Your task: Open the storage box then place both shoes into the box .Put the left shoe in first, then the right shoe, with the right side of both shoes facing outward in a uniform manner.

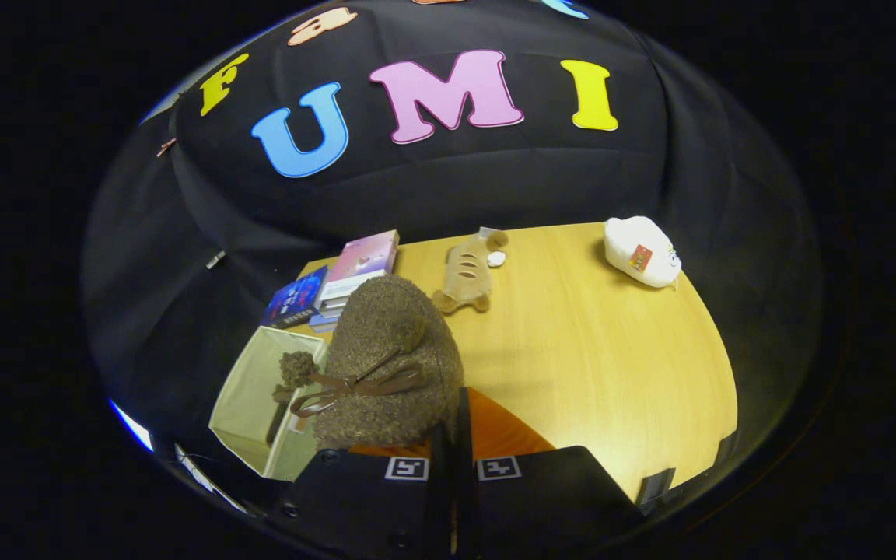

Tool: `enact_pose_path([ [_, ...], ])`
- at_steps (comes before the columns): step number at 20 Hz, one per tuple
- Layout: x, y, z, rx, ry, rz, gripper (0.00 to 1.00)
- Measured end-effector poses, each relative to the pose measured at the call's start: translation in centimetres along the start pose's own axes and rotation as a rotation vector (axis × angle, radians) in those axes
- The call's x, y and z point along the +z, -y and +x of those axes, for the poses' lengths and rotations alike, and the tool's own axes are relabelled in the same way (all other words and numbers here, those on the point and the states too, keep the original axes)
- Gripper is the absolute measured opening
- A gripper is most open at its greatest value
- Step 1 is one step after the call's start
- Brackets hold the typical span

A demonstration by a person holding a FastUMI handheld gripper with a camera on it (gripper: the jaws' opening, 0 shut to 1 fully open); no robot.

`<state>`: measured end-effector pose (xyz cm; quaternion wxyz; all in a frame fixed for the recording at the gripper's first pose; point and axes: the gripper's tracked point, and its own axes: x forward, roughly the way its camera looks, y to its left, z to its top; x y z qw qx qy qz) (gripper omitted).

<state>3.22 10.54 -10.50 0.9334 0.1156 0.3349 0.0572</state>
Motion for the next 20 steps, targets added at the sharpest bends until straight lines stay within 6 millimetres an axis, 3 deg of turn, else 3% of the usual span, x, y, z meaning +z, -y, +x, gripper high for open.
enact_pose_path([
  [4, 0.7, -6.8, 0.0, 0.060, 0.009, 0.000, 0.08],
  [10, -0.9, -16.1, 1.7, 0.159, -0.038, 0.040, 0.08],
  [17, -4.4, -22.2, 7.1, 0.126, -0.115, 0.072, 0.09],
  [20, -5.7, -23.0, 9.4, 0.090, -0.130, 0.055, 0.09],
])
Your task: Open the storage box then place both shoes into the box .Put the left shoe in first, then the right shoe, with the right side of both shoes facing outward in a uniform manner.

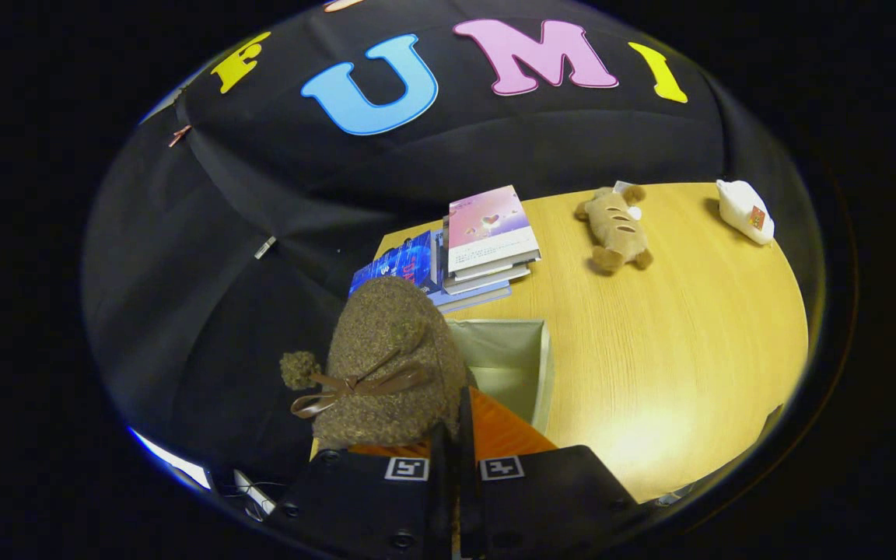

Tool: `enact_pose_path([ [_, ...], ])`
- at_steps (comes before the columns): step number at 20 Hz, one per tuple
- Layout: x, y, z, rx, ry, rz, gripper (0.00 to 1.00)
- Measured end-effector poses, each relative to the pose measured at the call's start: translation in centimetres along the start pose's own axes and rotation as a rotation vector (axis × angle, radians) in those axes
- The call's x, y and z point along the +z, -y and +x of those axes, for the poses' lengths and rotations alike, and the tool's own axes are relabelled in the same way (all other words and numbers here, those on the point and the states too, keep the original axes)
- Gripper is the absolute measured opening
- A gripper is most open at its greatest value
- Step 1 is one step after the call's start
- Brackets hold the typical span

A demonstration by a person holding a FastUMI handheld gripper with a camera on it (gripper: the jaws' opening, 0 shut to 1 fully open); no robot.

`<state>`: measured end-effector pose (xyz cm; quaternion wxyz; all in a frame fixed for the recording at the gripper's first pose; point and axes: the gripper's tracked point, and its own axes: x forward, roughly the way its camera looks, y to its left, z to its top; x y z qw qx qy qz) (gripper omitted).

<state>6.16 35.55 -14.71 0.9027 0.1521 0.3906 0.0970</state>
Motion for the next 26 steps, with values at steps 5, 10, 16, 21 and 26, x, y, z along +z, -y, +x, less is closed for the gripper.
enact_pose_path([
  [5, -2.4, 1.8, 2.2, -0.108, -0.022, -0.038, 0.14],
  [10, -4.5, 2.5, 2.8, -0.135, -0.053, -0.034, 0.24],
  [16, -3.1, -0.3, 0.7, -0.019, 0.001, -0.039, 0.66],
  [21, -0.5, -0.4, -3.8, 0.042, 0.151, -0.144, 0.98],
  [26, 3.0, 2.8, -10.9, 0.015, 0.389, -0.262, 0.99],
])
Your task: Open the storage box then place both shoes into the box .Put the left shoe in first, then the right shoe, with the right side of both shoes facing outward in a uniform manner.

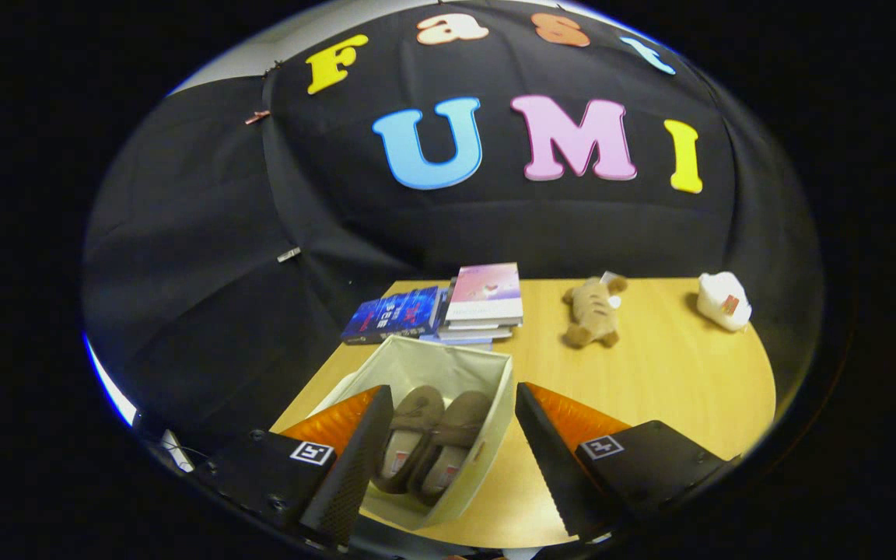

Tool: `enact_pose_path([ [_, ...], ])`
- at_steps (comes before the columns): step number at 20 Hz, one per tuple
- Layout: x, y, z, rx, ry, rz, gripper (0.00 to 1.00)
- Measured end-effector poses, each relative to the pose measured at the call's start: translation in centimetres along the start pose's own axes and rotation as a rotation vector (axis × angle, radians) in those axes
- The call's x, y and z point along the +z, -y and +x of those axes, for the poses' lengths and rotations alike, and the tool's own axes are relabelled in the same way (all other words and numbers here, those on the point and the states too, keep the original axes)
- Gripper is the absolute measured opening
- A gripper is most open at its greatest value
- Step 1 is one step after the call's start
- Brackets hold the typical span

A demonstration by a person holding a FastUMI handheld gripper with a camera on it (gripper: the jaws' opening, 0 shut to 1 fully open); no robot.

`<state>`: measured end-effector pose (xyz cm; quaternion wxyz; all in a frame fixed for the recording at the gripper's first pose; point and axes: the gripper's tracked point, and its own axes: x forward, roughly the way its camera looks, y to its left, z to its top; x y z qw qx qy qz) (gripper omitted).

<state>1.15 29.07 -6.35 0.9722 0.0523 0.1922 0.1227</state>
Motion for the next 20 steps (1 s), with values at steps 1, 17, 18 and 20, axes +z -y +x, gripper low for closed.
enact_pose_path([
  [1, 1.1, 0.9, -0.9, -0.007, 0.038, -0.010, 0.98],
  [17, 7.8, 21.2, -10.1, -0.243, 0.316, -0.077, 0.99],
  [18, 7.9, 22.1, -10.2, -0.245, 0.322, -0.083, 0.99],
  [20, 7.6, 23.5, -10.1, -0.237, 0.325, -0.101, 0.99],
])
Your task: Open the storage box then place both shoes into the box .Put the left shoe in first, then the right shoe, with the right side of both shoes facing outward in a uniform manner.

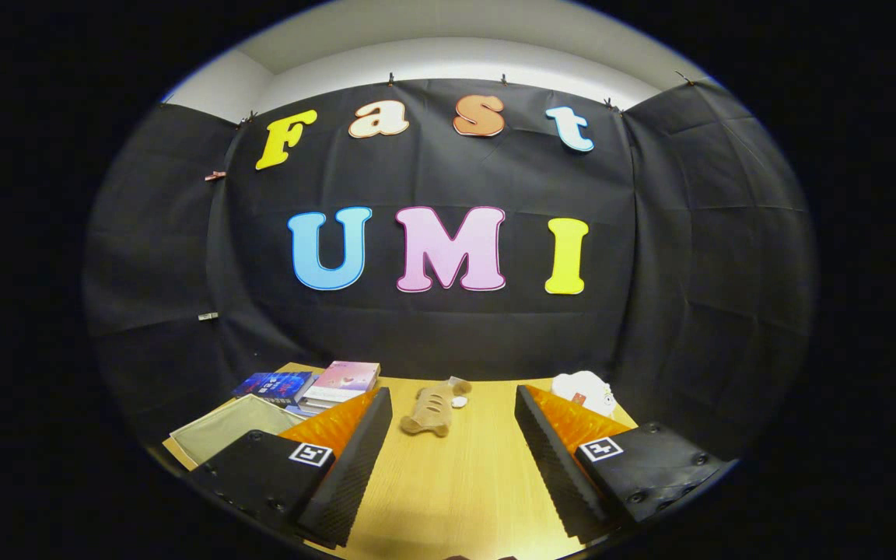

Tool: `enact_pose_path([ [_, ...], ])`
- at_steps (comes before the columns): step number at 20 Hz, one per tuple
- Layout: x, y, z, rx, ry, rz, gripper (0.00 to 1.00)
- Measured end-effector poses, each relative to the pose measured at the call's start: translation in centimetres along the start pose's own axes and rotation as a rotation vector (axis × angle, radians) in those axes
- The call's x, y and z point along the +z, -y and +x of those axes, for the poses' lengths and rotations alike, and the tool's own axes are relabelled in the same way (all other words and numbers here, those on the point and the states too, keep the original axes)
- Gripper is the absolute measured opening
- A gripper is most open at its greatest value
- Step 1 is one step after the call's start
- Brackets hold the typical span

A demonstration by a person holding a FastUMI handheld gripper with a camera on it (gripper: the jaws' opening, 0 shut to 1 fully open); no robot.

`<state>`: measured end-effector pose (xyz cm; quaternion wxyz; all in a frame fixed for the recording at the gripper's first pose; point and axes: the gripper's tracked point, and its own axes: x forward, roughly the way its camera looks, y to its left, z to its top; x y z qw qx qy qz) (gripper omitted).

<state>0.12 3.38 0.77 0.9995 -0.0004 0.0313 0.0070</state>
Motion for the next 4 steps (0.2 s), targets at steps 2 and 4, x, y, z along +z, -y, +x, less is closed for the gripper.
enact_pose_path([
  [2, -1.0, 1.3, 0.2, 0.005, -0.014, -0.018, 0.99],
  [4, -1.6, 2.4, 0.5, 0.019, -0.024, -0.021, 0.99],
])
